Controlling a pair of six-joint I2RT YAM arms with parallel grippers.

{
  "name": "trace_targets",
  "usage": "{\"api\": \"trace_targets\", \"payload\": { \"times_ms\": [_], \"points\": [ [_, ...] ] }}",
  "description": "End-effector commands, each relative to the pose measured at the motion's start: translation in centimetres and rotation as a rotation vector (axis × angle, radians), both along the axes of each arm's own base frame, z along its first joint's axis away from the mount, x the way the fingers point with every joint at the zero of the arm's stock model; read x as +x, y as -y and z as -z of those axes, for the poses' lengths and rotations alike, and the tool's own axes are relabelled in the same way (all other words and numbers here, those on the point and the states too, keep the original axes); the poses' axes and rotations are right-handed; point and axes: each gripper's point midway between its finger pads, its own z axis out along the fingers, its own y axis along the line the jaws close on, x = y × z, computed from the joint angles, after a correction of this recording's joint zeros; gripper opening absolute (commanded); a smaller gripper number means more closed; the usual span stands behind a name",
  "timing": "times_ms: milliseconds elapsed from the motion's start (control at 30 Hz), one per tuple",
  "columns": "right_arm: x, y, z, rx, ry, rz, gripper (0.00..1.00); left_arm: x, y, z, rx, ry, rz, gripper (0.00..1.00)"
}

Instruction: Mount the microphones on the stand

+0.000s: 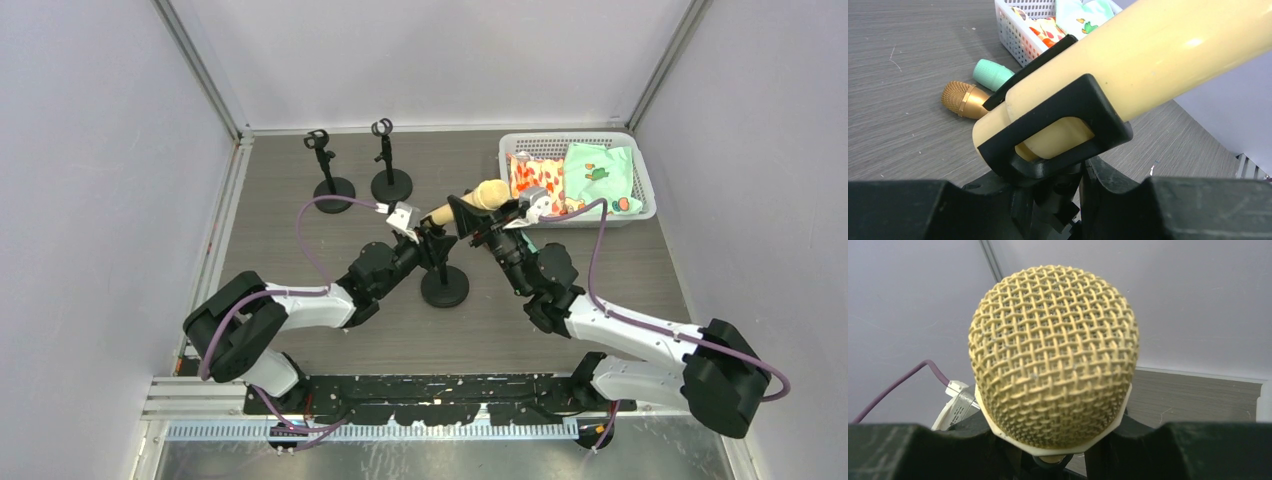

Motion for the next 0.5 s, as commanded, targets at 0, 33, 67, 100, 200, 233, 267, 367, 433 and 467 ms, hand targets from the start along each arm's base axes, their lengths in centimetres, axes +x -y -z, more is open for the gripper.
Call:
{"api": "trace_targets", "payload": {
  "times_ms": [0,33,67,100,200,233,267,367,433,467],
  "points": [
    [-0.9,0.4,11.6,-0.320,-0.268,-0.016,0.08,-2.6,1.3,2.9,0.035,-0.094,0.072,0.00],
    [-1.0,0.6,10.7,-0.297,-0.257,-0.013,0.13,-2.5,1.2,3.0,0.033,-0.098,0.063,0.00],
    [-1.1,0.7,9.8,-0.277,-0.244,-0.013,0.18,-2.5,1.1,3.1,0.033,-0.104,0.056,0.00],
    [-1.2,0.8,8.9,-0.258,-0.233,-0.015,0.24,-2.4,1.1,3.2,0.032,-0.108,0.051,0.00],
    [-1.5,1.1,6.2,-0.199,-0.195,-0.015,0.36,-2.3,1.0,3.6,0.032,-0.121,0.038,0.00],
    [-1.6,1.2,5.3,-0.180,-0.182,-0.016,0.39,-2.2,0.9,3.7,0.032,-0.122,0.033,0.00],
    [-1.8,1.4,4.5,-0.157,-0.171,-0.018,0.41,-2.2,0.9,3.8,0.032,-0.126,0.027,0.00],
    [-2.4,2.1,2.0,-0.091,-0.136,-0.023,0.49,-2.1,0.6,4.0,0.031,-0.134,0.012,0.00],
    [-2.9,2.7,0.8,-0.053,-0.121,-0.018,0.63,-2.0,0.5,4.1,0.034,-0.137,0.009,0.00],
    [-3.3,3.2,-0.1,-0.031,-0.110,-0.018,0.67,-2.0,0.5,4.2,0.034,-0.139,0.008,0.00]
  ]
}}
